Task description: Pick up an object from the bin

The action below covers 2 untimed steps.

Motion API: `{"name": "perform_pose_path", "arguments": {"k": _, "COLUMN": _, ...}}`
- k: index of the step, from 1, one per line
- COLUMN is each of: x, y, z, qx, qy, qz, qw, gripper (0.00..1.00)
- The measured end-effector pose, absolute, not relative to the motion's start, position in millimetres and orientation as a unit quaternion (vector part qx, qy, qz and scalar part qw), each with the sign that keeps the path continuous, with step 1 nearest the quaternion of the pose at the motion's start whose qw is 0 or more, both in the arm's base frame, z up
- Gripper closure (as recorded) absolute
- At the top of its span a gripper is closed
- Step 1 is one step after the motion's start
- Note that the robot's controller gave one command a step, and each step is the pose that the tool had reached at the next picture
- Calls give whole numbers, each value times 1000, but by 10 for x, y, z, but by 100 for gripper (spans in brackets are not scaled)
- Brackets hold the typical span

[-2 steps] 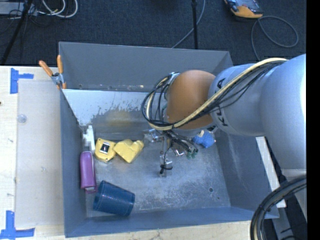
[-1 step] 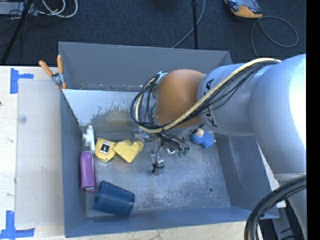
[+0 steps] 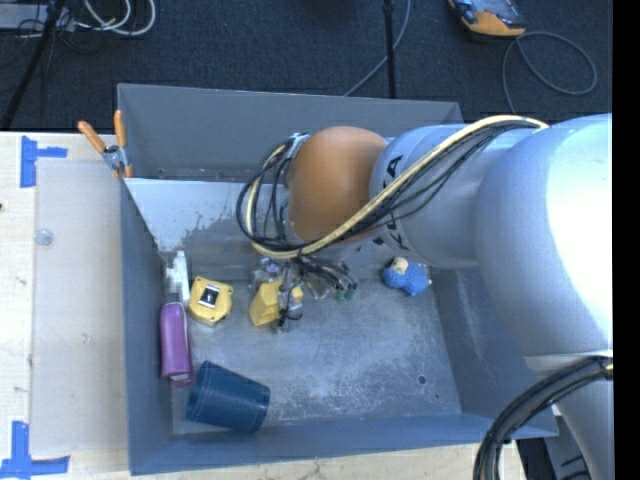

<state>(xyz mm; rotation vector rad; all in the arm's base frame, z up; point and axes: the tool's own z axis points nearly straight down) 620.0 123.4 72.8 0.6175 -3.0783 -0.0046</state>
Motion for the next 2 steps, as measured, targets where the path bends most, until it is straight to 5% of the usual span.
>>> {"name": "perform_pose_path", "arguments": {"k": 1, "x": 6200, "y": 1234, "z": 728, "qx": 197, "qy": -980, "qz": -2, "qw": 1, "gripper": 100}}
{"name": "perform_pose_path", "arguments": {"k": 2, "x": 6150, "y": 1224, "z": 2689, "qx": 190, "qy": -982, "qz": -2, "qw": -3, "gripper": 100}}
